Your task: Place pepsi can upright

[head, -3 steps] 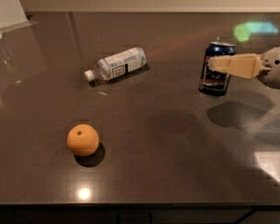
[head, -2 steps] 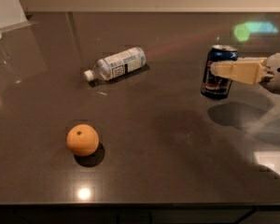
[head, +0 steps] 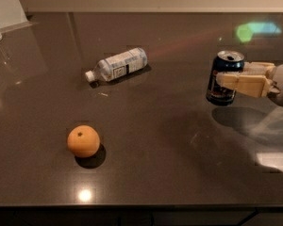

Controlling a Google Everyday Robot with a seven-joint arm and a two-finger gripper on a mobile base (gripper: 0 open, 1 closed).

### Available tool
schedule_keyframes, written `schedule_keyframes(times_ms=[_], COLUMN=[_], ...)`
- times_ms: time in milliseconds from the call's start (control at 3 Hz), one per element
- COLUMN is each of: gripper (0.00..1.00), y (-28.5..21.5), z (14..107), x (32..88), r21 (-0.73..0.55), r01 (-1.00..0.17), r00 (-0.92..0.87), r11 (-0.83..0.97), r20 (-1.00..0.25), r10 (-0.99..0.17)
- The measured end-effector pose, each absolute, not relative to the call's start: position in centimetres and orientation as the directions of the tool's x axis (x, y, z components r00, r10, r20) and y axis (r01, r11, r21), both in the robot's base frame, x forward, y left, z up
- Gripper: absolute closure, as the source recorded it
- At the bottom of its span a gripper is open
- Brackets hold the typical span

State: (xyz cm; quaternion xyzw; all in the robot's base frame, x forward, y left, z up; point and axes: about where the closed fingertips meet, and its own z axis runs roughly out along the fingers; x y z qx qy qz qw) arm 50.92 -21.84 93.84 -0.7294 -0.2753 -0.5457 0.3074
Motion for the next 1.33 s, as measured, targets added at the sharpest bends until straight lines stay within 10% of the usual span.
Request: schedule_keyframes(times_ms=[1333], gripper=[1.0], y=[-24.3], z=[91.4], x=[49.3], r21=[-0.121], r01=[0.77], r00=[0.202], r11=[-0.626], r20=[0.978], r10=[0.059])
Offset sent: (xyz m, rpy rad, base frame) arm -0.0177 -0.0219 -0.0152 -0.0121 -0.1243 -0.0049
